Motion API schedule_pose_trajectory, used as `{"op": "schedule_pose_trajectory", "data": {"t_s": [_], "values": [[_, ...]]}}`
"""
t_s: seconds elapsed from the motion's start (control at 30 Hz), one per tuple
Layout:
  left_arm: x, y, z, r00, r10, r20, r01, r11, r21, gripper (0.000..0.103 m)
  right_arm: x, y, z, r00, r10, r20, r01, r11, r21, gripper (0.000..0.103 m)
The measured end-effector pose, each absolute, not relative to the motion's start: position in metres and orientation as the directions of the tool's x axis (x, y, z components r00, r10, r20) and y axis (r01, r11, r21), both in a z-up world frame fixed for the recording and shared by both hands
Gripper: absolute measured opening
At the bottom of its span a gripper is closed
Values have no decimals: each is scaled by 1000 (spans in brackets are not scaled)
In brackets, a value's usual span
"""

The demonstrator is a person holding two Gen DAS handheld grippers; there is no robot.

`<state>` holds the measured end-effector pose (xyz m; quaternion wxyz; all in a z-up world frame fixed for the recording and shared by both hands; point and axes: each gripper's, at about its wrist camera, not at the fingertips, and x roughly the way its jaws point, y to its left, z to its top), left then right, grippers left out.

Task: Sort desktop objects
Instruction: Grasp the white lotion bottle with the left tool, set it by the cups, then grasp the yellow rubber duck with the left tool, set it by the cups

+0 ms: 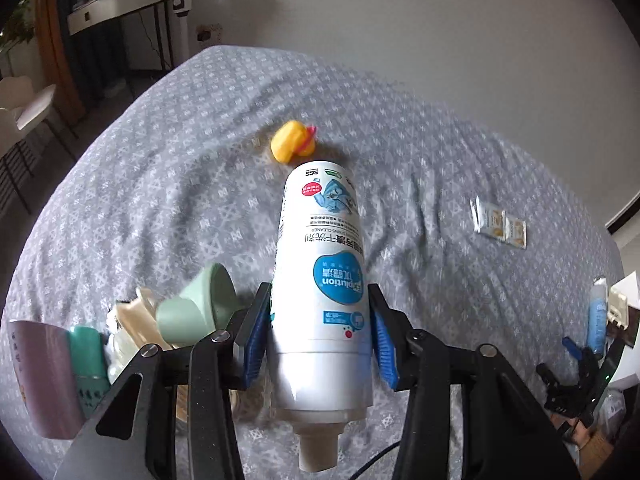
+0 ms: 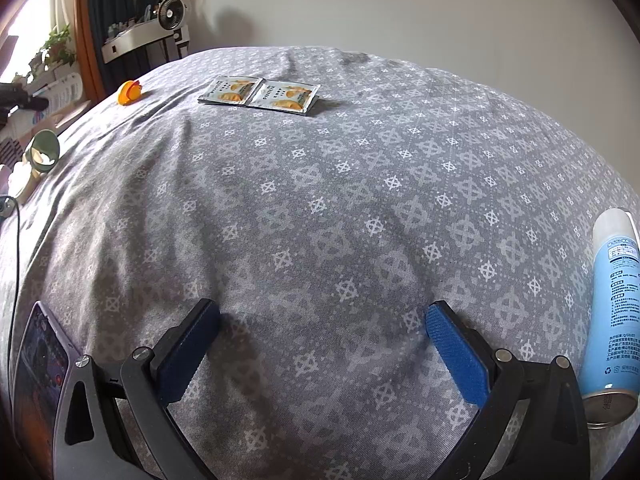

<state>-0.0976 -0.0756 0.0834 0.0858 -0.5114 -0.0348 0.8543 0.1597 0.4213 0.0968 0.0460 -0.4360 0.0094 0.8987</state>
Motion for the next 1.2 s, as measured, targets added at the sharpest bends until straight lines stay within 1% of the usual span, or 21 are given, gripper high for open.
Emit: {"op": "schedule_pose_trajectory", "data": {"t_s": [0.03, 0.07, 0.1, 0.13, 0.17, 0.2, 0.23, 0.27, 0.33, 0.37, 0.47, 0.6, 0.63, 0.8, 0.93, 0.97, 1.03, 1.07, 1.1, 1.2], "values": [[-93, -70, 75, -436, 164, -885, -120, -985, -124, 44, 160, 421, 97, -616, 75, -785, -91, -996, -24, 103], [-88, -66, 70, -425, 135, -895, -124, -988, -90, 49, 160, 421, 97, -615, 75, -785, -91, -996, -24, 103], [-82, -63, 68, -426, 95, -899, -123, -991, -46, 64, 160, 421, 97, -615, 75, -785, -91, -996, -24, 103], [-77, -62, 70, -443, 58, -895, -119, -993, -5, 73, 160, 421, 97, -615, 75, -785, -91, -996, -24, 103], [-72, -62, 78, -480, 26, -877, -111, -993, 31, 87, 160, 421, 97, -615, 76, -785, -91, -996, -25, 103], [-67, -63, 89, -524, 4, -852, -98, -994, 56, 93, 160, 421, 97, -615, 76, -785, -91, -996, -25, 103], [-66, -66, 100, -562, -4, -827, -89, -994, 65, 96, 160, 421, 97, -615, 75, -785, -91, -996, -25, 103], [-68, -70, 112, -591, 1, -807, -86, -994, 62, 103, 160, 421, 97, -615, 76, -785, -91, -996, -25, 103], [-82, -73, 130, -632, 8, -775, -84, -995, 57, 103, 160, 422, 97, -614, 78, -785, -91, -995, -28, 103], [-95, -74, 133, -635, -3, -773, -81, -994, 71, 103, 160, 421, 97, -614, 80, -786, -91, -995, -30, 103], [-136, -68, 131, -639, -47, -768, -75, -990, 123, 103, 160, 421, 97, -612, 84, -786, -92, -995, -35, 103], [-189, -59, 108, -605, -57, -795, -84, -987, 135, 103, 160, 421, 97, -612, 85, -786, -92, -995, -36, 103], [-202, -58, 101, -597, -52, -800, -80, -989, 124, 103, 161, 421, 97, -615, 66, -786, -61, -998, -35, 103], [-258, -50, 67, -565, -56, -823, -51, -993, 103, 103, 160, 421, 97, -615, 66, -786, -61, -997, -36, 103], [-289, -50, 38, -508, -68, -859, -3, -997, 81, 102, 161, 421, 96, -617, 70, -783, -62, -997, -40, 103], [-294, -53, 32, -495, -62, -866, 10, -998, 66, 101, 160, 421, 95, -618, 71, -783, -62, -997, -42, 103], [-302, -60, 23, -466, -28, -884, 27, -999, 17, 85, 159, 421, 95, -619, 72, -782, -61, -997, -44, 103], [-306, -62, 17, -440, 9, -898, 22, -1000, -22, 56, 159, 422, 95, -620, 72, -781, -61, -997, -44, 103], [-306, -65, 15, -425, 33, -905, 21, -999, -46, 50, 159, 422, 95, -620, 72, -781, -61, -997, -44, 103], [-289, -75, 28, -469, 110, -876, -9, -993, -120, 48, 158, 423, 94, -621, 71, -780, -61, -997, -42, 103]]}}
